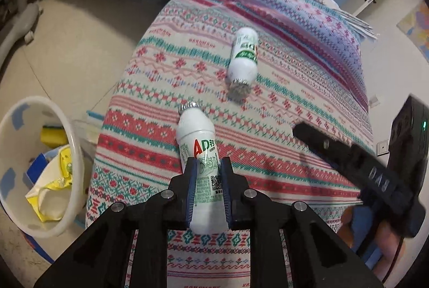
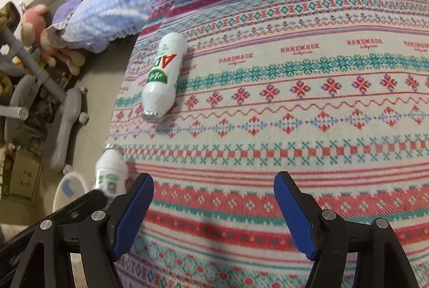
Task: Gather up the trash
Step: 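Grasp a white AD milk bottle with the left tool while the right tool grasps another, then carry both white bottles to the wastebasket and release them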
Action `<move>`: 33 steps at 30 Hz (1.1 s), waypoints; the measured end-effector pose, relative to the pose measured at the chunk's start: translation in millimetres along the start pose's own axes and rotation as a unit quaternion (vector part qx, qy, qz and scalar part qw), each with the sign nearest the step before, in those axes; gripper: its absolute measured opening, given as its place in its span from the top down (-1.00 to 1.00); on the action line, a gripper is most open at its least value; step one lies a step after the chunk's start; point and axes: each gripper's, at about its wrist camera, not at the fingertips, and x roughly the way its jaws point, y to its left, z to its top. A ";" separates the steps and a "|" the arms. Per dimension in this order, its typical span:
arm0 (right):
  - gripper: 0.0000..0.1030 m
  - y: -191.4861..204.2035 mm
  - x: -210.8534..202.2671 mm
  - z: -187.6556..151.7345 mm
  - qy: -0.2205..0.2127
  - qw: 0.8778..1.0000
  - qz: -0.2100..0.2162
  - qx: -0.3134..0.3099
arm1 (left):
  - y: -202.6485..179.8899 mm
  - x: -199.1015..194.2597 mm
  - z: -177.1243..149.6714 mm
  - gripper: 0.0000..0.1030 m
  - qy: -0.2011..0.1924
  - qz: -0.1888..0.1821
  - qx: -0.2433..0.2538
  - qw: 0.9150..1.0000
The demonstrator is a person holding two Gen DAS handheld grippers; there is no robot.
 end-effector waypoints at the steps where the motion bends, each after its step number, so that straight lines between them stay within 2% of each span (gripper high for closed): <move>1: -0.52 1.7 2.5 2.0 -0.001 1.000 0.001 0.001 | 1.0 -0.4 -0.6 0.64 -0.001 -0.001 0.000 1.000; 8: -0.52 23.7 20.1 22.3 -0.010 1.000 0.005 -0.018 | 8.8 -29.8 -3.7 0.64 -0.034 -0.024 -0.007 0.999; 13: -0.52 40.7 49.8 43.9 -0.016 1.000 -0.003 -0.023 | 18.5 -40.0 -2.6 0.64 -0.046 -0.011 -0.016 0.999; 19: -0.52 64.9 83.8 62.4 -0.009 0.998 -0.029 -0.057 | 25.2 -46.3 -2.1 0.64 -0.057 0.003 -0.015 0.998; 20: -0.48 66.8 88.9 64.8 -0.008 0.998 -0.031 -0.058 | 26.3 -45.5 -1.1 0.64 -0.057 0.002 -0.016 0.998; 23: 0.21 63.3 97.8 65.5 0.004 0.998 -0.034 -0.059 | 29.7 -46.0 0.3 0.64 -0.056 -0.001 -0.020 0.998; 27: 0.22 57.5 78.8 52.0 -0.014 0.997 -0.035 -0.067 | 32.8 -51.6 1.0 0.64 -0.063 -0.006 -0.022 0.998; 33: 0.22 42.8 44.0 30.5 -0.026 0.999 -0.001 -0.046 | 44.3 -62.8 -0.4 0.64 -0.073 -0.005 -0.030 0.997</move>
